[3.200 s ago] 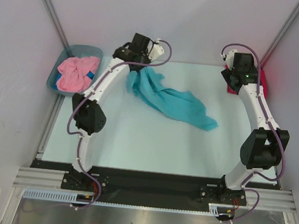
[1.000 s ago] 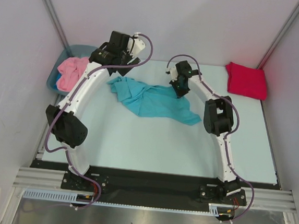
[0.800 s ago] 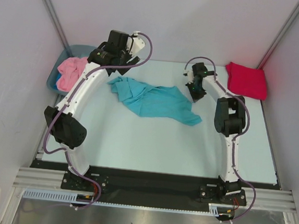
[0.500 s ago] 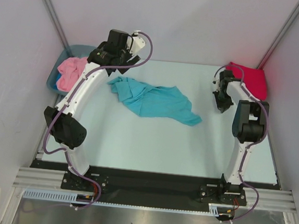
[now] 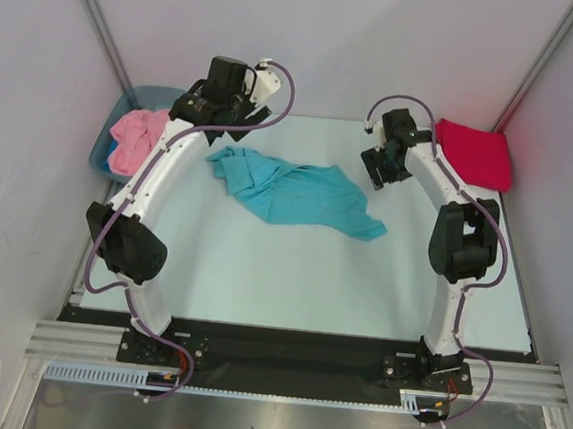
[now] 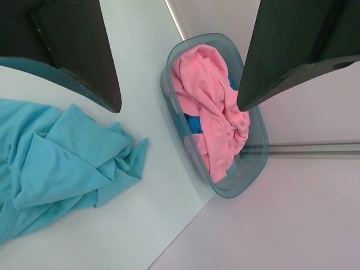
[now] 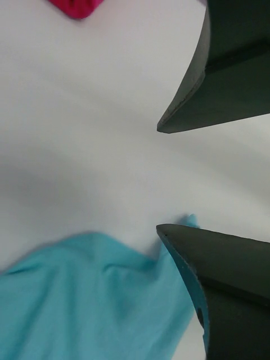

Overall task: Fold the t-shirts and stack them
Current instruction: Flatten the tshirt out

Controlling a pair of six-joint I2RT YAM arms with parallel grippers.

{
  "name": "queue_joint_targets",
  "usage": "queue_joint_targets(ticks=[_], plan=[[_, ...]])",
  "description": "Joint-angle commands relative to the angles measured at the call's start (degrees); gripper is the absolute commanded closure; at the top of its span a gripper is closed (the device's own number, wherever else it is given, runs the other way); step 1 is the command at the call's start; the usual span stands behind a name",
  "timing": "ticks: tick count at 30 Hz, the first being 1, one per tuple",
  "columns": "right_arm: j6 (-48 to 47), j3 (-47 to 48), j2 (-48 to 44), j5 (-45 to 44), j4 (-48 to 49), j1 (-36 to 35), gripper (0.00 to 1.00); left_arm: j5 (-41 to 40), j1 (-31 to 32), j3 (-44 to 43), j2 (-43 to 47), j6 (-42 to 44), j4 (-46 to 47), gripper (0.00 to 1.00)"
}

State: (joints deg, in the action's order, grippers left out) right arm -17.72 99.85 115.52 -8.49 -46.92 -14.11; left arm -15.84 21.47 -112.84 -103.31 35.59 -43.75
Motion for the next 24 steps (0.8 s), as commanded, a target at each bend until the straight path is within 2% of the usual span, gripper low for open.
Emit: queue_joint_targets(ticks=[1, 3, 9, 18, 22, 24], plan=[[3.2, 8.85, 6.1, 9.86, -2.38, 1.63, 0.28, 0.28, 0.5, -2.48, -0.49, 0.7, 2.0, 0.1], [5.05, 13.6, 8.83, 12.26, -3.53, 1.11, 0.28, 0.02, 0.59, -2.48, -0.75, 0.7, 2.0, 0.1], [5.32, 18.87, 15.51, 15.25, -3.71, -1.62, 0.28, -0.6, 0.76, -2.56, -0.49, 1.06, 2.0, 0.1], [4.8, 25.21, 21.67, 15.26, -4.06, -5.14, 0.29, -1.3, 1.38, -2.65, -0.4, 0.09, 2.0, 0.1], [5.23, 25.21, 22.37, 15.17, -3.89, -5.32, 0.39, -1.57, 1.47, -2.48, -0.23, 0.0, 2.0, 0.1], [5.41, 24.34, 22.29, 15.17, -3.54, -5.4, 0.49, -1.57, 1.55, -2.48, -0.14, -0.26, 1.91, 0.1]])
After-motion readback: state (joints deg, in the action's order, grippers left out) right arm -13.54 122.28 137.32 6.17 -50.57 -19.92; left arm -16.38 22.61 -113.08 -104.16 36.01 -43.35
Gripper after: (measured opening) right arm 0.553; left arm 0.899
